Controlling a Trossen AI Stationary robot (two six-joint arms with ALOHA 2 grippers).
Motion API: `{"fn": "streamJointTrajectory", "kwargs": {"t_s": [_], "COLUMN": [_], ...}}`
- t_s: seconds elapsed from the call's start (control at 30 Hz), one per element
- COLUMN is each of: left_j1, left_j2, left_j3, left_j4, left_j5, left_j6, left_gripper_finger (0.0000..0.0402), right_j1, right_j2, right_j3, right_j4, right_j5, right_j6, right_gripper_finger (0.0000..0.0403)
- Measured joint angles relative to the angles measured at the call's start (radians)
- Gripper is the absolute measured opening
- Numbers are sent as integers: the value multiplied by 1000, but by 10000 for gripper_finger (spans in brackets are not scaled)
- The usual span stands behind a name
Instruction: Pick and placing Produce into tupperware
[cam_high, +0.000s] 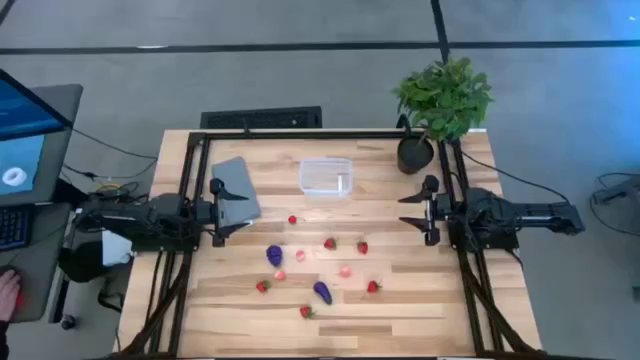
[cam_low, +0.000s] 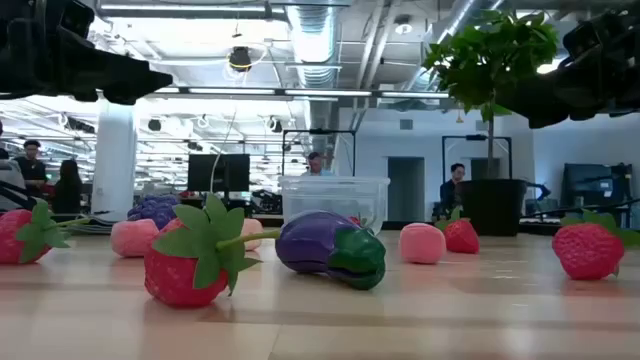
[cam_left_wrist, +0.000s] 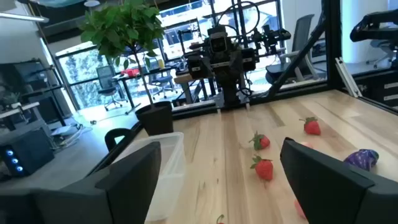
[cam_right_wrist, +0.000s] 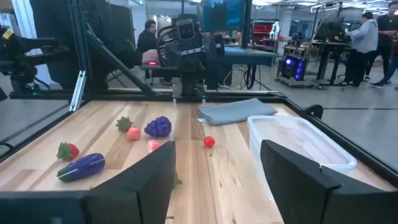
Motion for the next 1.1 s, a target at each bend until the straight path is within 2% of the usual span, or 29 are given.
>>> {"fn": "streamJointTrajectory", "kwargs": {"t_s": [1.1], "left_j1": [0], "left_j2": [0], "left_j3": [0], "left_j4": [0], "left_j5": [0], "left_j6": [-5], "left_gripper_finger": [320], "right_j1": [0], "right_j2": [0], "right_j3": [0], "right_j4": [0], "right_j5": [0], "right_j6": [0], "right_gripper_finger": [260]}}
